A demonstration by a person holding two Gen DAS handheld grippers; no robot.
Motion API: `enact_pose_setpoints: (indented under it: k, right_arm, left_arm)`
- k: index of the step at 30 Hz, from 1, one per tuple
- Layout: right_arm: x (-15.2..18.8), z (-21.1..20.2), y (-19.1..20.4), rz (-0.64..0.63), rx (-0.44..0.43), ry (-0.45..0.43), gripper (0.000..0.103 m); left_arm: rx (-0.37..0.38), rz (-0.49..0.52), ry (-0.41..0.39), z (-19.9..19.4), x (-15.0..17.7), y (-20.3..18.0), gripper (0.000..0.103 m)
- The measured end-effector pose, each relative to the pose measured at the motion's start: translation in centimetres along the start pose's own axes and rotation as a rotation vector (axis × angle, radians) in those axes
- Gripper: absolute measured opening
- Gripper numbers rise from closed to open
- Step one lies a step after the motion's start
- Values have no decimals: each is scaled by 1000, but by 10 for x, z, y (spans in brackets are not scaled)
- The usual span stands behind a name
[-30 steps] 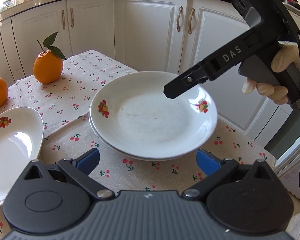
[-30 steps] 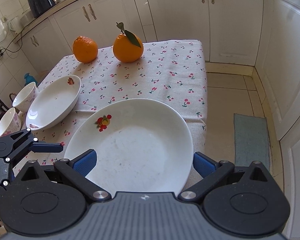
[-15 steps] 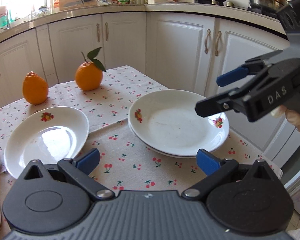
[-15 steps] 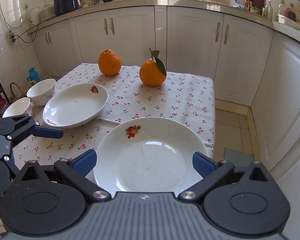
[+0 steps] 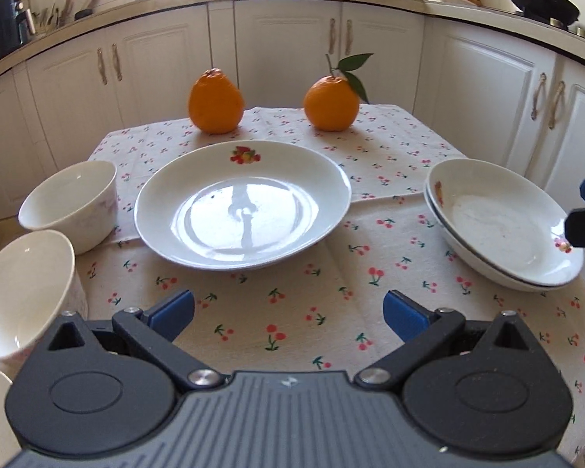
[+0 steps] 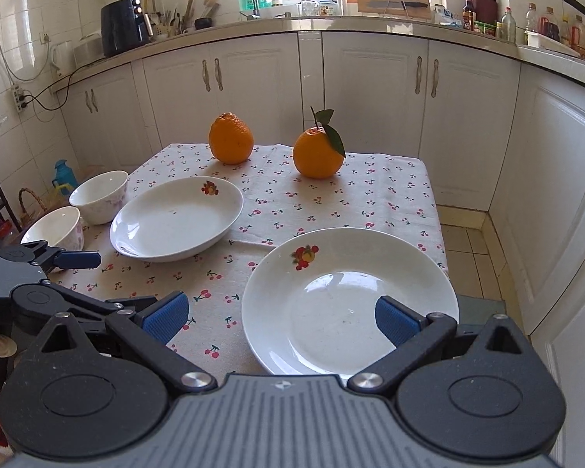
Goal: Organize plates and bowls
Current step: 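Withdraw both grippers from the stacked plates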
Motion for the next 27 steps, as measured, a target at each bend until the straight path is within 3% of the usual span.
enact_pose_setpoints:
  k: [10, 21, 27]
  right_arm:
    - [-5, 17, 3, -29, -61, 29, 103]
    - [-19, 49, 8, -119, -150, 84, 103]
    - [-35, 70, 8, -95, -205, 91, 103]
  left_arm:
    - [-50, -76, 61, 29, 11, 16, 102]
    - [-82, -44, 46, 45, 5, 16, 103]
    - [-96, -55, 53, 49, 2, 18, 103]
Point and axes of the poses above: each gripper's, at about its wrist camera, not at the fingertips, and z roughly the way its jaws point, y to its left, x to its underside, the point moved 7 cm from there along z, roughly the way its jaws point, and after that the axes turned 11 degrees about -y, right-handed, at the moved point
